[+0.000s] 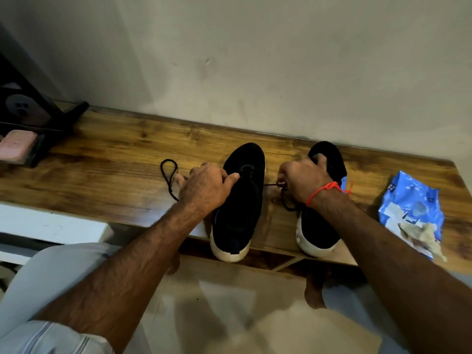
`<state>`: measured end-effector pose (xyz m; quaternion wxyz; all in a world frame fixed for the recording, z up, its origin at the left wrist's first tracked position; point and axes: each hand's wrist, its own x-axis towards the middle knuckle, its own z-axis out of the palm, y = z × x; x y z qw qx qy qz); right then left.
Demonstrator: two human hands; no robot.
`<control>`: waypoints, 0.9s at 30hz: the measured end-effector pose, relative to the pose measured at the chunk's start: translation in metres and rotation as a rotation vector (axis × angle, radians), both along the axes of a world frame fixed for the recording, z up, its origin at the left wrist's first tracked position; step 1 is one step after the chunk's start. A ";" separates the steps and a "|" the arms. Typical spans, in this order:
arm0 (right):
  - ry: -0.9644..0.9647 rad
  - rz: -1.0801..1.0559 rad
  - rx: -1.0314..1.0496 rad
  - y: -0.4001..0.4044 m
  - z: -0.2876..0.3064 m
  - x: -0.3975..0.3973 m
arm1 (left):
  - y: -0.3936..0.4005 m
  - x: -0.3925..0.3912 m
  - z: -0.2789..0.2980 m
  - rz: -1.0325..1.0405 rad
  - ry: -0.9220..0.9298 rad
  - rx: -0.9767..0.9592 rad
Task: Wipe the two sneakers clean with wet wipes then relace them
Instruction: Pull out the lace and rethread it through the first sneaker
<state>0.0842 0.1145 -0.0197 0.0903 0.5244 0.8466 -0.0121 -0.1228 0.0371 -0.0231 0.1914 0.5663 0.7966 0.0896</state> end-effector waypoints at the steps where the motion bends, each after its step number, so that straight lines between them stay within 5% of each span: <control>1: -0.009 -0.055 -0.005 0.006 0.000 0.008 | 0.000 -0.001 -0.001 0.007 -0.002 0.010; 7: 0.314 0.041 -0.162 -0.012 0.000 -0.012 | 0.003 -0.001 -0.013 0.011 -0.128 0.044; 16: -0.117 -0.105 0.023 -0.005 0.005 -0.002 | -0.002 0.001 -0.005 -0.006 -0.020 0.030; 21: 0.270 0.022 -0.082 -0.020 0.000 -0.023 | -0.001 0.001 -0.005 -0.010 -0.088 0.024; 27: 0.317 0.027 -0.090 -0.021 0.004 -0.024 | -0.002 -0.007 -0.010 -0.096 -0.197 -0.017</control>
